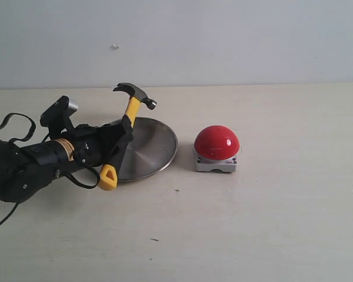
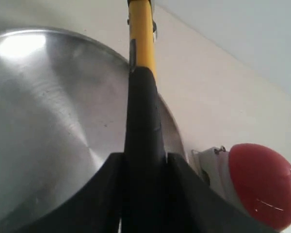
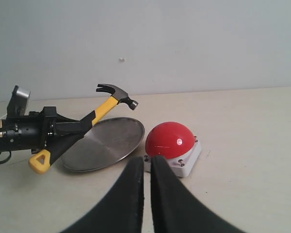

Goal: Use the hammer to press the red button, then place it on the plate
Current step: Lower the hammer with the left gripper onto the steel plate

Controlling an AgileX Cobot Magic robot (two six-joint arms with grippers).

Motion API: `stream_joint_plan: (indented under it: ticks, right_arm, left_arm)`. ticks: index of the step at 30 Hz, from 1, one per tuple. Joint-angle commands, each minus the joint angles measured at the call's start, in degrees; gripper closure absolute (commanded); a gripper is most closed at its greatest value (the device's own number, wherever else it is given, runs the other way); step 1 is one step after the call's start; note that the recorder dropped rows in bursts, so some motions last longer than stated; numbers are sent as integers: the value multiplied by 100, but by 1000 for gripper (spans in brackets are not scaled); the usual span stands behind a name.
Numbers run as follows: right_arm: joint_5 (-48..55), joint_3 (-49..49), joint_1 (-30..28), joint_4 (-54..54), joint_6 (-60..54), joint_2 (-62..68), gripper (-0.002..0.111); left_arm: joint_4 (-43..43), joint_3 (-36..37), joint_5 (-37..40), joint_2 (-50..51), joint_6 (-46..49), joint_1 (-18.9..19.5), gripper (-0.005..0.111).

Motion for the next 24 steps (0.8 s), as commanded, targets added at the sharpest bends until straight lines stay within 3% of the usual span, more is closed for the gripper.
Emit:
stream_joint_plan:
  ticks: [1,24]
  right_arm:
    - [4,32,-18,24,-4,-32,102]
    - [4,32,-18,24,-5,-32,102]
  left_arm:
    - [37,-231,-562,177,-48,24,107]
    - [208,-365,-114,418,-234,33,107]
